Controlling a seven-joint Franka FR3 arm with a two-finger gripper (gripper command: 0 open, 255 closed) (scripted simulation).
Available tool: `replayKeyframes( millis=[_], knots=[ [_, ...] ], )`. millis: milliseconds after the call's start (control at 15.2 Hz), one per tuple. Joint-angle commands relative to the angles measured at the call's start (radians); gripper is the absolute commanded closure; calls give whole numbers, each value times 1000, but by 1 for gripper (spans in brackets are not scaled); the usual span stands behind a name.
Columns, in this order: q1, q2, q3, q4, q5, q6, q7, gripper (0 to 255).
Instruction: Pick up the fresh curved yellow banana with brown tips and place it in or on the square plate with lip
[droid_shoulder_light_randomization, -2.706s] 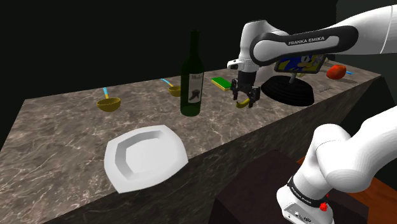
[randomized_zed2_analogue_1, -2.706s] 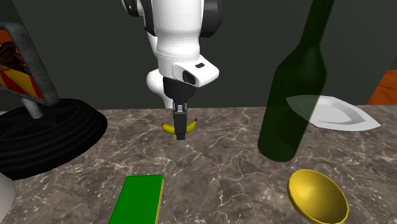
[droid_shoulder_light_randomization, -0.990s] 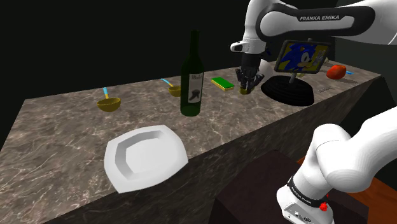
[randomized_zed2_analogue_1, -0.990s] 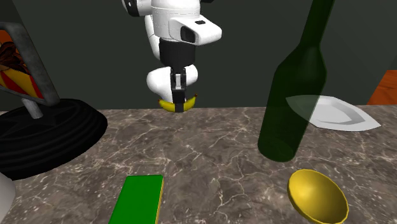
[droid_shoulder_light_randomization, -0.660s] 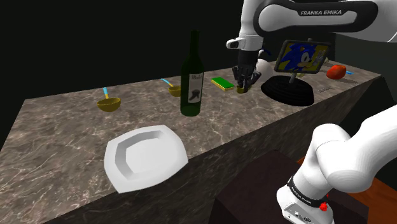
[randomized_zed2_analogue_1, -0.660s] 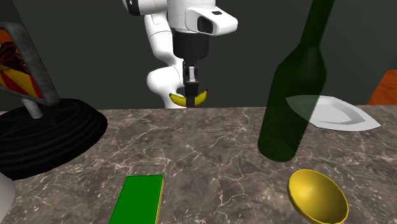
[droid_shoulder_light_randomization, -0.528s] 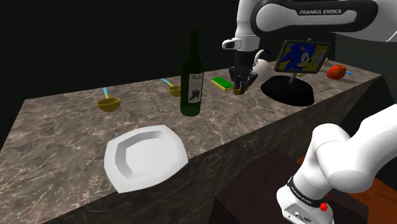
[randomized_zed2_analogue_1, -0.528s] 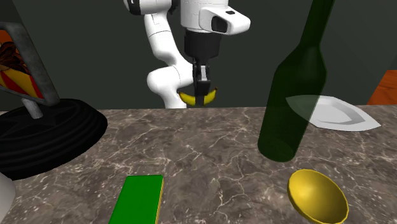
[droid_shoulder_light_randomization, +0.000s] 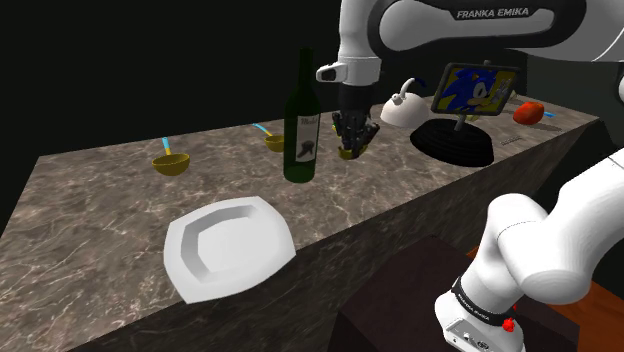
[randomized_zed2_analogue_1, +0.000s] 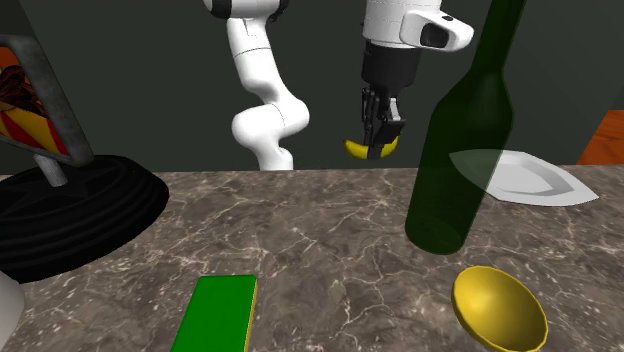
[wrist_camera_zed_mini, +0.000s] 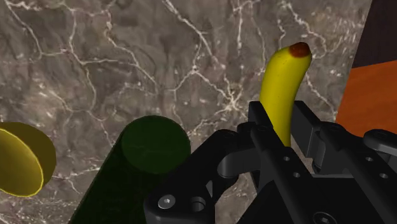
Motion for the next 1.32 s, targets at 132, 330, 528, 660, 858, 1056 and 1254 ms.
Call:
replayKeyframes(
  millis=[132,330,528,660,858,1056,1254],
  knots=[
    [37,68,55,59,37,8,83,255],
    [64,128,93,116,60,13,141,255],
    [89,195,129,183,77,14,198,255],
    [106,244,151,235,86,12,235,255],
    [131,322,182,323,95,5,291,255],
    [157,407,209,424,98,-8,345,255],
    [185,502,233,543,96,-30,398,255]
  ],
)
